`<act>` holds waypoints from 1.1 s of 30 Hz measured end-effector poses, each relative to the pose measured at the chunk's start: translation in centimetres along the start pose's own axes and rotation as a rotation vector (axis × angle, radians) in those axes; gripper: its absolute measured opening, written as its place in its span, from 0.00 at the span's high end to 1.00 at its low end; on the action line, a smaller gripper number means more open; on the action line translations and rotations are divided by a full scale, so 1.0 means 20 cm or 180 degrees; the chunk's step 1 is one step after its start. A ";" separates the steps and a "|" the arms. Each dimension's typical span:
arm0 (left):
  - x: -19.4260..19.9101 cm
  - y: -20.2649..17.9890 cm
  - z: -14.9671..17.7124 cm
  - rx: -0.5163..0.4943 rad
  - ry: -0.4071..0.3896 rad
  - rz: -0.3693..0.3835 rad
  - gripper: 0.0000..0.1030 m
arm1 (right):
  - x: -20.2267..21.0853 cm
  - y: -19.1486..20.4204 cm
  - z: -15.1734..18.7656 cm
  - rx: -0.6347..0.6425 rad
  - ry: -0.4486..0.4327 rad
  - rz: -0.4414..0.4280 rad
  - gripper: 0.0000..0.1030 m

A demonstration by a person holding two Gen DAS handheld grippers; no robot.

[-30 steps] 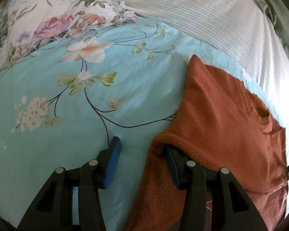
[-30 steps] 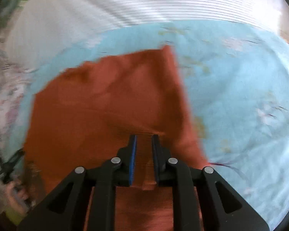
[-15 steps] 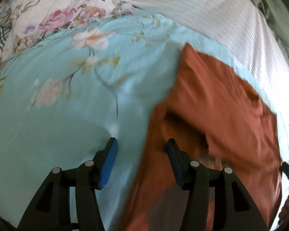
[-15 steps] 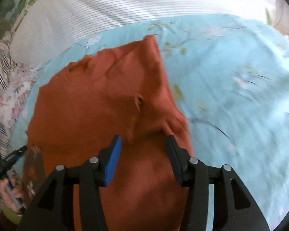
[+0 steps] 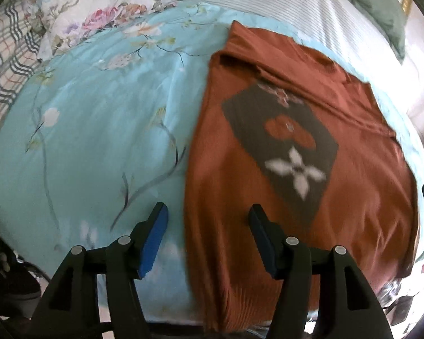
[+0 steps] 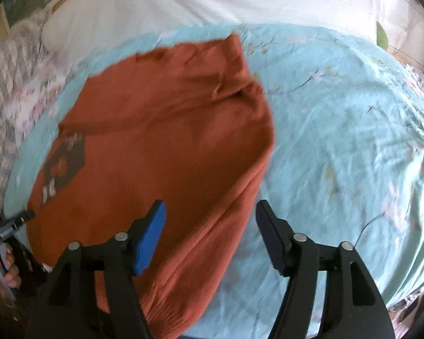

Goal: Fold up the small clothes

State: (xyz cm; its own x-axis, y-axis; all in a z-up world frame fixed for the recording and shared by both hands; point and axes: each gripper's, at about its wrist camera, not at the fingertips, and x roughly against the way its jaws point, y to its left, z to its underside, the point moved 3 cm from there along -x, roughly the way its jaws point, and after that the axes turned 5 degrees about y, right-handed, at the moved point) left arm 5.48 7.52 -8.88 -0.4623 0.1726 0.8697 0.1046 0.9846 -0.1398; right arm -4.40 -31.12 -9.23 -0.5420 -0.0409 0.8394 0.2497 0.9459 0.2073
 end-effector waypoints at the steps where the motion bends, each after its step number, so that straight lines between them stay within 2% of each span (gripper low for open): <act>1: 0.02 -0.01 0.04 -0.0026 0.0003 -0.0005 0.38 | -0.04 0.03 0.03 0.0087 0.0094 0.0083 0.29; 3: 0.03 -0.01 0.08 -0.0040 0.0006 -0.0003 0.37 | -0.10 0.05 0.09 0.0240 0.0224 0.0298 0.29; 5: 0.04 0.00 0.13 -0.0070 -0.0002 -0.0015 0.37 | -0.08 0.02 0.15 0.0300 0.0193 0.0464 0.29; 8: 0.05 0.02 0.15 -0.0113 -0.0009 0.0020 0.37 | 0.02 -0.13 0.20 0.0077 0.0144 0.0611 0.30; 10: 0.05 0.03 0.17 -0.0146 0.0000 0.0064 0.35 | 0.08 -0.27 0.23 -0.0163 0.0120 0.0590 0.30; 11: 0.05 0.03 0.17 -0.0166 0.0001 0.0078 0.34 | 0.11 -0.31 0.24 -0.0279 0.0097 0.0476 0.30; 14: 0.05 0.03 0.19 -0.0210 0.0018 0.0115 0.30 | 0.17 -0.40 0.27 -0.0617 -0.0015 -0.0233 0.30; 16: 0.05 0.02 0.21 -0.0210 0.0063 0.0183 0.25 | 0.16 -0.40 0.28 -0.0645 -0.0020 -0.0443 0.30; 23: 0.02 -0.02 0.22 -0.0321 0.0185 0.0274 0.24 | 0.11 -0.35 0.27 -0.0637 -0.0073 -0.0849 0.27; 27: 0.01 -0.03 0.21 -0.0394 0.0243 0.0301 0.29 | 0.10 -0.33 0.25 -0.0653 -0.0081 -0.1048 0.27; 30: 0.01 -0.06 0.20 -0.0470 0.0266 0.0276 0.33 | 0.08 -0.29 0.25 -0.0585 -0.0024 -0.1237 0.38; 32: 0.01 -0.07 0.20 -0.0509 0.0259 0.0265 0.40 | 0.06 -0.28 0.27 -0.0530 0.0064 -0.1270 0.60; 33: 0.01 -0.08 0.19 -0.0524 0.0251 0.0282 0.48 | 0.06 -0.27 0.28 -0.0493 0.0110 -0.1278 0.67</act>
State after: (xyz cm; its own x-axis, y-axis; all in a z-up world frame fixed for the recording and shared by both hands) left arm 1.78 6.18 -10.29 -0.3752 0.2495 0.8927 0.2873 0.9470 -0.1439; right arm -10.81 -34.50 -12.18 -0.5941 -0.4093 0.6925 0.1434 0.7932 0.5918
